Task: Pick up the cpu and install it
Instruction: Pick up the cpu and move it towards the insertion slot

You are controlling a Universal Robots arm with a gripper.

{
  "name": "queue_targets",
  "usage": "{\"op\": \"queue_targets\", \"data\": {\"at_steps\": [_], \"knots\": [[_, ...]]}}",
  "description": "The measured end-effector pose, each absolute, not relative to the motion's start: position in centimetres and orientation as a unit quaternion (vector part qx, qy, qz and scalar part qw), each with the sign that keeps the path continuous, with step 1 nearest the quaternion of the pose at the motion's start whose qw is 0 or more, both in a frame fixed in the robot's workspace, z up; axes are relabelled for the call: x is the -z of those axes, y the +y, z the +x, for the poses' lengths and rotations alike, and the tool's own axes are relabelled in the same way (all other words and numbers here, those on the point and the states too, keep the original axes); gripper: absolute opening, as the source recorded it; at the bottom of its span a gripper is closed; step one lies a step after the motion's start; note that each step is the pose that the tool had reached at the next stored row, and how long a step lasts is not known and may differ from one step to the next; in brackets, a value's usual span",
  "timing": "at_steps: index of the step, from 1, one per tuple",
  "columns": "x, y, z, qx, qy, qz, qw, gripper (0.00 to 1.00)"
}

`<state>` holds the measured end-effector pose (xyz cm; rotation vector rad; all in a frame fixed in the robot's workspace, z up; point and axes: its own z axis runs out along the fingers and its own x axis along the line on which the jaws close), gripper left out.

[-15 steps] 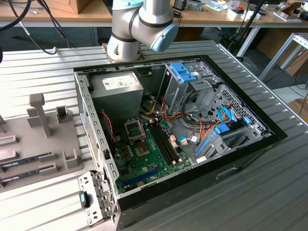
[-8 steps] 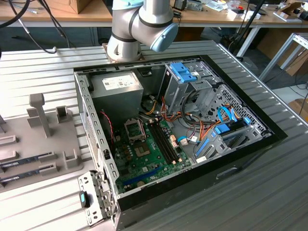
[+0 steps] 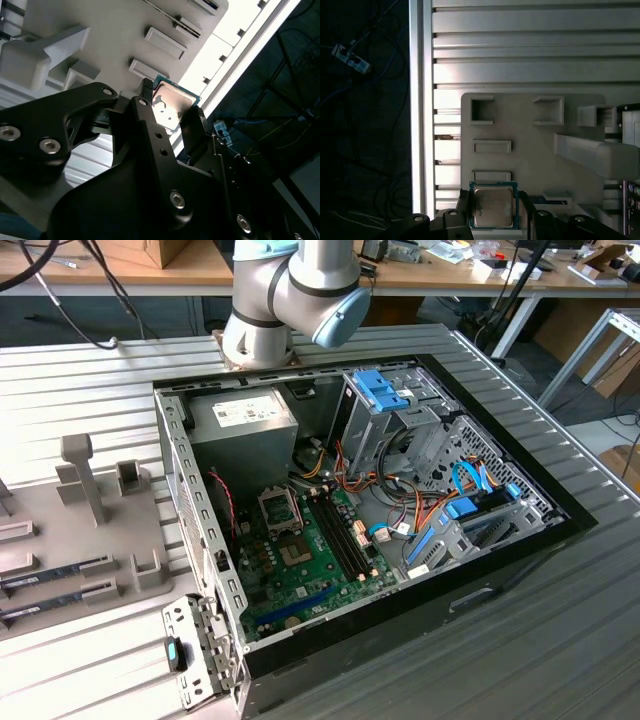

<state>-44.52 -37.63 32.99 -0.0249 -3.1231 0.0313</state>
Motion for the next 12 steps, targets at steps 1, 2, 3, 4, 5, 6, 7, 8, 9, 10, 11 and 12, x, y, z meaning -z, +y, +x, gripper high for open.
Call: {"op": "queue_targets", "data": {"at_steps": [1, 2, 3, 4, 5, 6, 7, 8, 9, 10, 11, 12], "knots": [[-33.06, -37.63, -44.52, -0.01, -1.0, -0.008, 0.009, 0.47], [-33.12, -37.63, -44.52, -0.01, -1.0, -0.008, 0.009, 0.47], [-33.17, -37.63, -44.52, -0.01, -1.0, -0.008, 0.009, 0.47], [-33.21, -37.63, -44.52, -0.01, -1.0, -0.008, 0.009, 0.47], [-33.26, -37.63, -44.52, -0.01, -1.0, -0.008, 0.009, 0.47], [-33.31, -37.63, -44.52, -0.01, -1.0, -0.008, 0.009, 0.47], [-33.35, -37.63, -44.52, -0.01, -1.0, -0.008, 0.009, 0.47], [-33.41, -37.63, -44.52, -0.01, -1.0, -0.008, 0.009, 0.47], [-33.46, -37.63, -44.52, -0.01, -1.0, -0.008, 0.009, 0.47], [-33.52, -37.63, -44.52, -0.01, -1.0, -0.008, 0.009, 0.47], [-33.58, -37.63, -44.52, -0.01, -1.0, -0.008, 0.009, 0.47], [-33.71, -37.63, -44.52, -0.01, -1.0, -0.008, 0.009, 0.47]]}}
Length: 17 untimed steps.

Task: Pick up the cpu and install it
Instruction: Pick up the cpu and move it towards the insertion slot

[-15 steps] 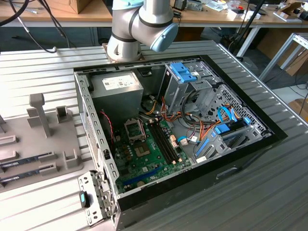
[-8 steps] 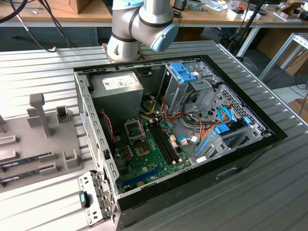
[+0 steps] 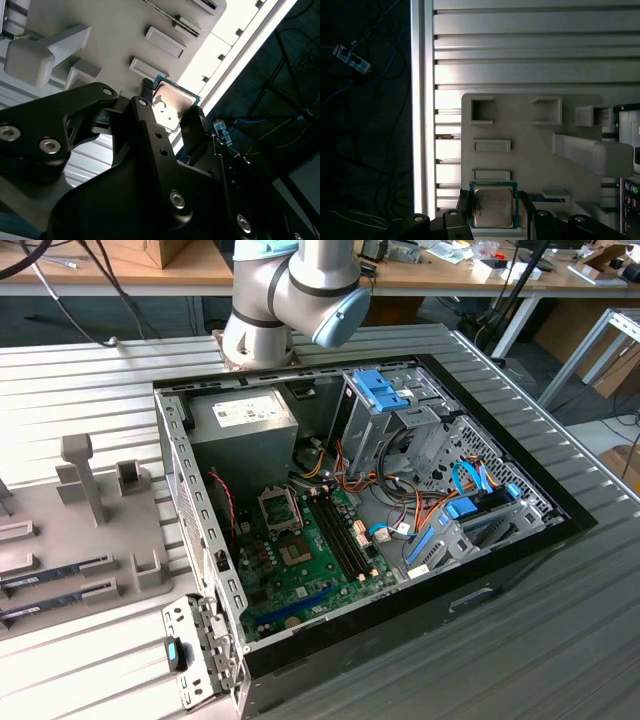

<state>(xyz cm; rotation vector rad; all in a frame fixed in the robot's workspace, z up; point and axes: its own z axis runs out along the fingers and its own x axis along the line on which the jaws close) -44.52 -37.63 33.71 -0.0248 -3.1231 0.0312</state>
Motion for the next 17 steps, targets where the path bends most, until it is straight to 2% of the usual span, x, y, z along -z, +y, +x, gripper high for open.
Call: {"op": "queue_targets", "data": {"at_steps": [17], "knots": [[-35.0, -37.6, -44.5, -0.01, -1.0, -0.008, 0.009, 0.47]]}}
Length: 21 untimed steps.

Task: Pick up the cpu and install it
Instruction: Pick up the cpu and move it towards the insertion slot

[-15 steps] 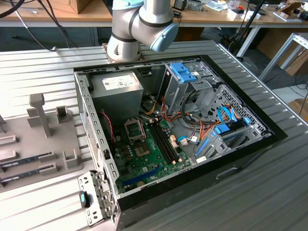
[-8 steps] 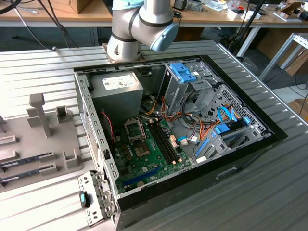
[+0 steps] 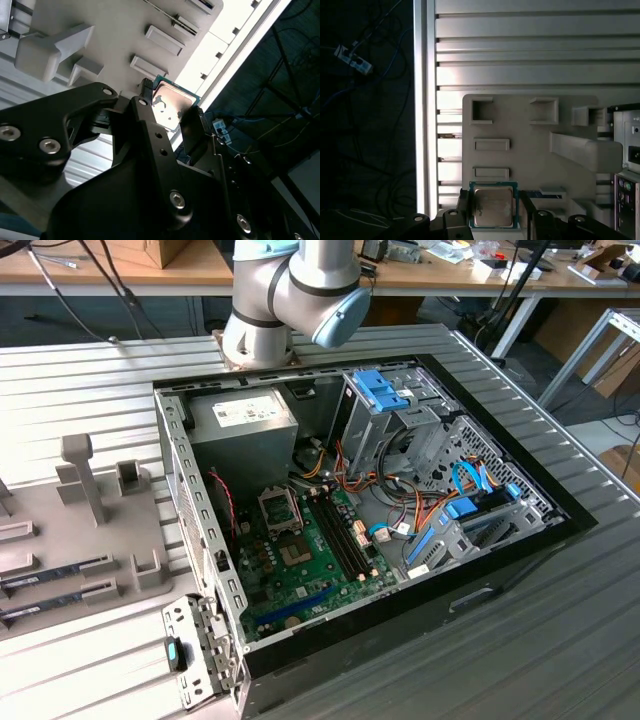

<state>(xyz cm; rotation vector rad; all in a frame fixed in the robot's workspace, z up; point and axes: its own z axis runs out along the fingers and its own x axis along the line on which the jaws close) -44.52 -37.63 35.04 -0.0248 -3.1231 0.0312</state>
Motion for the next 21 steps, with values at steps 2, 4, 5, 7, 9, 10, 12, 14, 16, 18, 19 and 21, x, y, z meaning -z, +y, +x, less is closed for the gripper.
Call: {"op": "queue_targets", "data": {"at_steps": [2, 4, 5, 7, 9, 10, 12, 14, 16, 18, 19, 21], "knots": [[-35.2, -37.6, -44.5, -0.01, -1.0, -0.008, 0.009, 0.47], [-35.3, -37.6, -44.5, -0.01, -1.0, -0.008, 0.009, 0.47], [-35.3, -37.6, -44.5, -0.01, -1.0, -0.008, 0.009, 0.47], [-35.5, -37.6, -44.5, -0.01, -1.0, -0.008, 0.009, 0.47], [-35.7, -37.6, -44.5, -0.01, -1.0, -0.008, 0.009, 0.47], [-35.8, -37.6, -44.5, -0.01, -1.0, -0.008, 0.009, 0.47], [-35.9, -37.6, -44.5, -0.01, -1.0, -0.008, 0.009, 0.47], [-36.0, -37.6, -44.5, -0.01, -1.0, -0.008, 0.009, 0.47], [-36.3, -37.6, -44.5, -0.01, -1.0, -0.008, 0.009, 0.47], [-36.4, -37.6, -44.5, -0.01, -1.0, -0.008, 0.009, 0.47], [-36.6, -37.6, -44.5, -0.01, -1.0, -0.008, 0.009, 0.47], [-36.8, -37.6, -44.5, -0.01, -1.0, -0.008, 0.009, 0.47]]}}
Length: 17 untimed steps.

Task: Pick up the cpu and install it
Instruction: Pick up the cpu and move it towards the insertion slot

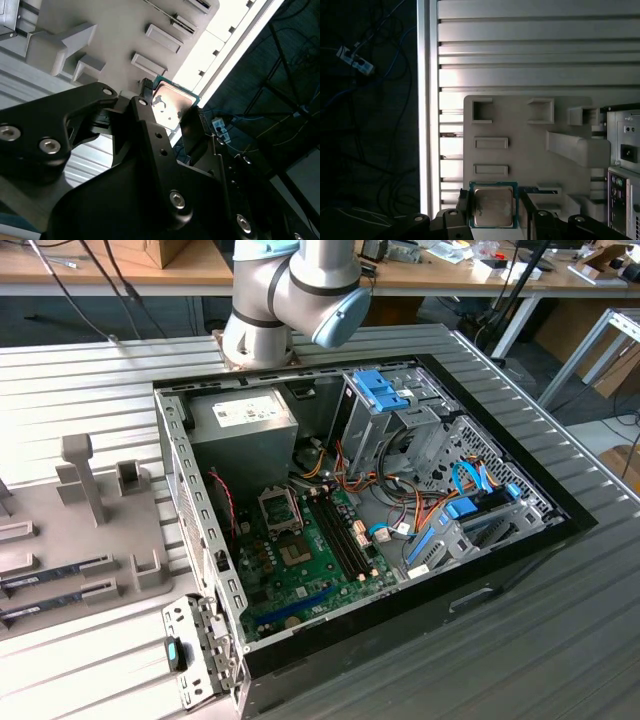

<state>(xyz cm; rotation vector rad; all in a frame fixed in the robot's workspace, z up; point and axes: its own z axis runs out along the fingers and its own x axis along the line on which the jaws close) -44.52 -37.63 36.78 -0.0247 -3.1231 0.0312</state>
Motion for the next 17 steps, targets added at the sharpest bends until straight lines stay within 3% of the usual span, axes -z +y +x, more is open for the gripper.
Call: {"op": "queue_targets", "data": {"at_steps": [17], "knots": [[-38.2, -37.6, -44.5, -0.01, -1.0, -0.008, 0.009, 0.47]]}}
